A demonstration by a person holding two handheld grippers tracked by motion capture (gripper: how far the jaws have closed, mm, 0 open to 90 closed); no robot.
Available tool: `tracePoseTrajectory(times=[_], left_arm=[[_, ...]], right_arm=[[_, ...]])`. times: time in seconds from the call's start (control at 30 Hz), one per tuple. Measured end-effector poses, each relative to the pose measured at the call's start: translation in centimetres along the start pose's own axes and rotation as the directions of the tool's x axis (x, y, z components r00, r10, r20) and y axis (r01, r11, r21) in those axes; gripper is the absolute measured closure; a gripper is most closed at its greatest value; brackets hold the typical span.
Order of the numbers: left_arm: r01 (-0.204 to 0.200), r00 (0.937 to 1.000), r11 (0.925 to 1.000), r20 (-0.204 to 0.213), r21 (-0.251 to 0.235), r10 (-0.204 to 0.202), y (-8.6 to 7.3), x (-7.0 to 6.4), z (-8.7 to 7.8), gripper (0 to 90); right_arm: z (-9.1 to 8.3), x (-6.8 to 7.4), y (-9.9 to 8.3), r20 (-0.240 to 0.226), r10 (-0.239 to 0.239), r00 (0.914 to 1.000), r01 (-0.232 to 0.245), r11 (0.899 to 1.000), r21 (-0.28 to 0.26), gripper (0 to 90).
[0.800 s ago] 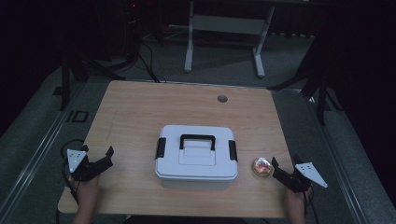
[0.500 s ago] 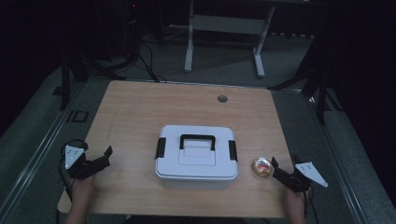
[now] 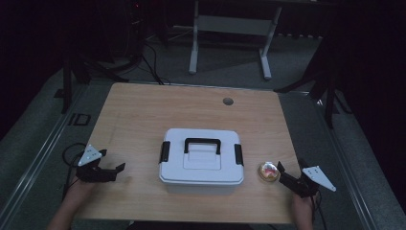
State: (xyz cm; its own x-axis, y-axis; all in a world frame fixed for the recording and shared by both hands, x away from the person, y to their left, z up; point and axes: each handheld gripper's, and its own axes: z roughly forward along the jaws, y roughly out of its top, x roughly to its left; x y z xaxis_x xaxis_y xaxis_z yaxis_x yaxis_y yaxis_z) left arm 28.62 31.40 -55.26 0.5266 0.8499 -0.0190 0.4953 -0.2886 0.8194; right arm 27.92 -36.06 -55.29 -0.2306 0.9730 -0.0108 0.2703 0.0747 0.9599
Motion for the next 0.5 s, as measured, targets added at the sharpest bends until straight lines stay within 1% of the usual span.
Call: tracePoseTrajectory(times=[0.03, 0.07, 0.1, 0.13, 0.17, 0.2, 0.23, 0.27, 0.3, 0.33, 0.37, 0.4, 0.43, 0.47, 0.5], left_arm=[[-0.03, 0.9989, 0.999, 0.037, 0.033, 0.028, 0.1, 0.0, 0.1, 3.8], [-0.03, 0.9989, 0.999, 0.037, 0.033, 0.028, 0.1, 0.0, 0.1, 3.8], [-0.071, 0.9936, 0.9936, 0.094, 0.088, 0.063, 0.2, 0.0, 0.3, 3.8], [-0.093, 0.9913, 0.9902, 0.102, 0.105, 0.082, 0.2, -0.1, 0.4, 3.8], [-0.125, 0.9872, 0.9844, 0.115, 0.124, 0.111, 0.2, -0.3, 0.5, 3.8], [-0.125, 0.9872, 0.9844, 0.115, 0.124, 0.111, 0.2, -0.3, 0.5, 3.8], [-0.184, 0.9765, 0.9659, 0.146, 0.182, 0.158, 0.4, -0.5, 0.6, 3.8], [-0.184, 0.9765, 0.9659, 0.146, 0.182, 0.158, 0.4, -0.5, 0.6, 3.8], [-0.226, 0.9663, 0.9487, 0.174, 0.221, 0.19, 0.4, -0.7, 0.8, 3.8], [-0.242, 0.9615, 0.9399, 0.189, 0.241, 0.2, 0.4, -0.8, 0.9, 3.7], [-0.242, 0.9615, 0.9399, 0.189, 0.241, 0.2, 0.4, -0.8, 0.9, 3.7], [-0.292, 0.9476, 0.9184, 0.211, 0.267, 0.24, 0.5, -1.0, 1.0, 3.7], [-0.306, 0.9421, 0.9116, 0.225, 0.275, 0.248, 0.6, -1.0, 1.0, 3.2], [-0.306, 0.9421, 0.9116, 0.225, 0.275, 0.248, 0.6, -1.0, 1.0, 3.3], [-0.348, 0.9286, 0.8884, 0.241, 0.3, 0.282, 0.9, -1.1, 0.9, 3.3]], right_arm=[[0.0, 0.0, 0.0, -0.003, 0.001, 1.0, -0.001, 1.0, 0.002, 13.5], [0.0, 0.0, 0.0, -0.004, 0.002, 1.0, -0.002, 1.0, 0.003, 13.5], [0.0, 0.0, 0.0, -0.005, 0.002, 1.0, -0.001, 1.0, 0.003, 13.5], [0.0, 0.0, 0.0, -0.006, 0.002, 1.0, -0.002, 1.0, 0.004, 13.6], [0.0, 0.0, 0.0, -0.006, 0.002, 1.0, -0.002, 1.0, 0.004, 13.6], [0.0, 0.0, 0.0, -0.008, 0.003, 1.0, -0.002, 1.0, 0.005, 13.6], [0.0, 0.0, 0.0, -0.01, 0.003, 0.9999, -0.003, 1.0, 0.006, 13.6], [0.0, 0.0, 0.0, -0.01, 0.003, 0.9999, -0.003, 1.0, 0.006, 13.6], [0.0, 0.1, 0.0, -0.011, 0.002, 0.9999, -0.002, 1.0, 0.007, 13.6], [0.0, 0.1, 0.0, -0.012, 0.002, 0.9999, -0.002, 1.0, 0.008, 13.6], [0.0, 0.1, 0.0, -0.012, 0.002, 0.9999, -0.002, 1.0, 0.008, 13.6], [0.0, 0.1, 0.0, -0.012, 0.0, 0.9999, 0.0, 1.0, 0.009, 13.6], [0.0, 0.1, 0.0, -0.013, 0.0, 0.9999, 0.0, 1.0, 0.009, 13.6], [0.0, 0.1, 0.0, -0.013, -0.001, 0.9999, 0.001, 1.0, 0.009, 13.6], [0.0, 0.1, 0.0, -0.013, -0.002, 0.9999, 0.002, 1.0, 0.009, 13.6]])
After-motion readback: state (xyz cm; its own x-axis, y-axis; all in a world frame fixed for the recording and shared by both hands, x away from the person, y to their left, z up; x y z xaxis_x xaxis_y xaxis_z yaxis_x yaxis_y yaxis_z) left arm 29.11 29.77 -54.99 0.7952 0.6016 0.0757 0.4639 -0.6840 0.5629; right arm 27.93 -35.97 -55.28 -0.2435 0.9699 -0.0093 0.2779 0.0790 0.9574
